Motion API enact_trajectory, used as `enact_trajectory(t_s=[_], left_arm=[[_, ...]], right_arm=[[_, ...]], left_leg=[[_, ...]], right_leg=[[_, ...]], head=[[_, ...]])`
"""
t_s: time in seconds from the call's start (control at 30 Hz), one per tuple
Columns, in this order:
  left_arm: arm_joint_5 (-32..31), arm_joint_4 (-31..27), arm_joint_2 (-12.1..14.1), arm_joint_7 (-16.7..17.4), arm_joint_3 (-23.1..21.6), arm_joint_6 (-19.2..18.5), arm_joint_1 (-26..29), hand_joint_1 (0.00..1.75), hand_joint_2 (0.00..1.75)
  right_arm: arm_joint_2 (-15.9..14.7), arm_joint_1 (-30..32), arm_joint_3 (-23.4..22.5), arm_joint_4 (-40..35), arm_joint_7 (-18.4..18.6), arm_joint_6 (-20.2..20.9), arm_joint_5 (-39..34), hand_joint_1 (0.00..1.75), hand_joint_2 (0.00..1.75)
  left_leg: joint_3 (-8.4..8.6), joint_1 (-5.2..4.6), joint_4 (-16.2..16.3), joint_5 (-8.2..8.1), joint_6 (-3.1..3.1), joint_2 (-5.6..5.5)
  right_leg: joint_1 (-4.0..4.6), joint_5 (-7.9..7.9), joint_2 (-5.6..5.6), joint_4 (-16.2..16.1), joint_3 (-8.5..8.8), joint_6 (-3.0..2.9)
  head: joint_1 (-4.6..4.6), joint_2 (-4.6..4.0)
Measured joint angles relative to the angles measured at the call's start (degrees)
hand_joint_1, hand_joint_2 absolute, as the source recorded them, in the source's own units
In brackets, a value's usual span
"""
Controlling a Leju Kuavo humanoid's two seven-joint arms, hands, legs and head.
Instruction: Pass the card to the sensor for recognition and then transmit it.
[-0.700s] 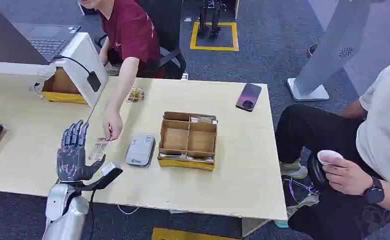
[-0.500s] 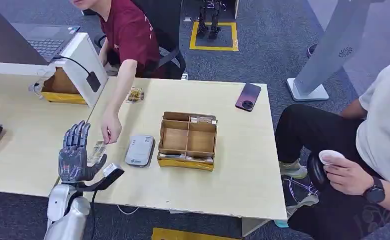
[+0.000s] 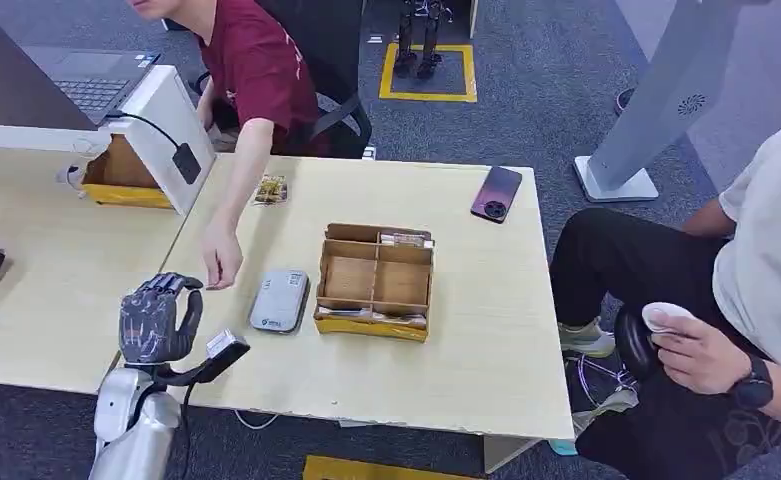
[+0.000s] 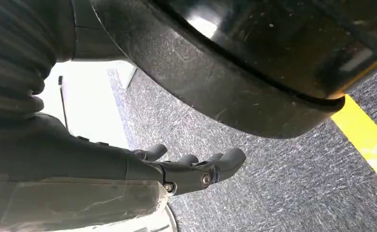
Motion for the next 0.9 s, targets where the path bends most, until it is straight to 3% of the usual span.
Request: enact_trajectory(t_s=[0.37,0.67,0.77,0.83,0.87,0.9], left_arm=[[0.57,0.0,-0.02,-0.72,0.07,0.0,-0.06,1.75,1.75],[5.69,0.85,-0.24,-0.79,0.07,0.0,-0.57,1.75,1.75],[19.82,4.68,-0.55,2.65,-1.34,-1.15,-2.25,1.75,1.75],[32.72,5.07,-0.33,8.16,-5.56,-6.53,-2.39,1.75,1.75],[36.02,5.05,-0.2,9.69,-7.2,-8.56,-2.39,1.75,1.75],[42.64,4.42,0.2,12.95,-10.81,-13.43,-2.23,1.75,1.75]], right_arm=[[0.0,0.0,0.0,-0.07,0.0,-0.2,0.18,0.0,1.75],[0.11,0.03,0.0,-0.07,0.04,-0.61,0.17,0.0,1.75],[0.15,0.09,-0.02,-0.04,0.13,-1.09,-0.2,0.0,1.75],[0.15,0.2,-0.15,-0.04,0.02,-1.64,-0.46,0.0,1.75],[0.15,0.25,-0.2,-0.04,-0.04,-1.84,-0.57,0.0,1.75],[0.15,0.37,-0.41,-0.04,-0.29,-2.25,-0.94,0.0,1.75]], left_leg=[[0.0,0.0,0.0,0.0,0.0,0.0],[0.01,0.01,0.0,0.0,0.0,0.0],[0.03,0.01,0.02,0.02,-0.03,0.0],[0.02,0.01,0.03,0.03,-0.04,0.01],[0.01,0.01,0.03,0.03,-0.04,-0.01],[-0.03,0.02,0.03,0.04,-0.05,-0.04]], right_leg=[[0.0,0.0,0.01,0.0,0.0,0.0],[0.01,0.0,0.01,0.0,-0.01,0.0],[0.01,0.01,0.02,-0.01,-0.01,-0.01],[0.01,0.04,0.04,-0.01,-0.01,-0.05],[0.01,0.04,0.02,-0.01,-0.01,-0.05],[0.01,0.04,-0.01,-0.01,-0.01,-0.05]], head=[[0.0,0.0],[0.02,0.0],[0.0,0.0],[0.0,0.0],[0.02,0.0],[0.02,0.0]])
